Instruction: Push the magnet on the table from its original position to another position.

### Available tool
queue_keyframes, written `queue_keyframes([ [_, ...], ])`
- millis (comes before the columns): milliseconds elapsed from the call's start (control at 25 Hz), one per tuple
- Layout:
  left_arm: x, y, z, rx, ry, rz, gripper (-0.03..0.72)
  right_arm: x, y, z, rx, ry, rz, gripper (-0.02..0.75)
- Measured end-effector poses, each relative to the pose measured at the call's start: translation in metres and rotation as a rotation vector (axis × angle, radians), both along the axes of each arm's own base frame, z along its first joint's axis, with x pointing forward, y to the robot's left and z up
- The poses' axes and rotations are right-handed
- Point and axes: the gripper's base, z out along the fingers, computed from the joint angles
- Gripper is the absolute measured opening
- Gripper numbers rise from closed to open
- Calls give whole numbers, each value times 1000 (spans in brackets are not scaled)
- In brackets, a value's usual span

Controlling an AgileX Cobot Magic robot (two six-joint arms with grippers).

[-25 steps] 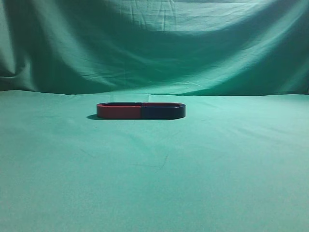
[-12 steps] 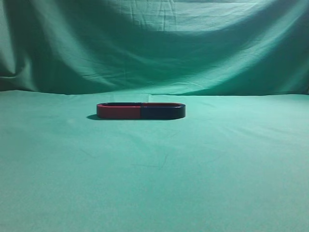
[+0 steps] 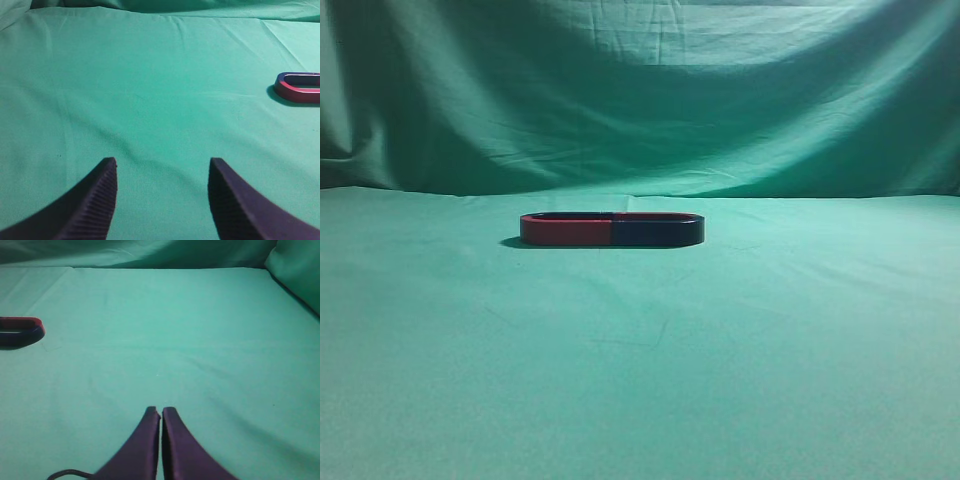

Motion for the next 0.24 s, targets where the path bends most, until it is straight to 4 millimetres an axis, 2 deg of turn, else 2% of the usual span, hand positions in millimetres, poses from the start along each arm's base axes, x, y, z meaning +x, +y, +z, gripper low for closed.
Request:
queue_keyframes([
  [240, 0, 0, 0, 0, 0, 0, 372, 0, 0, 0, 0, 0, 0, 0],
])
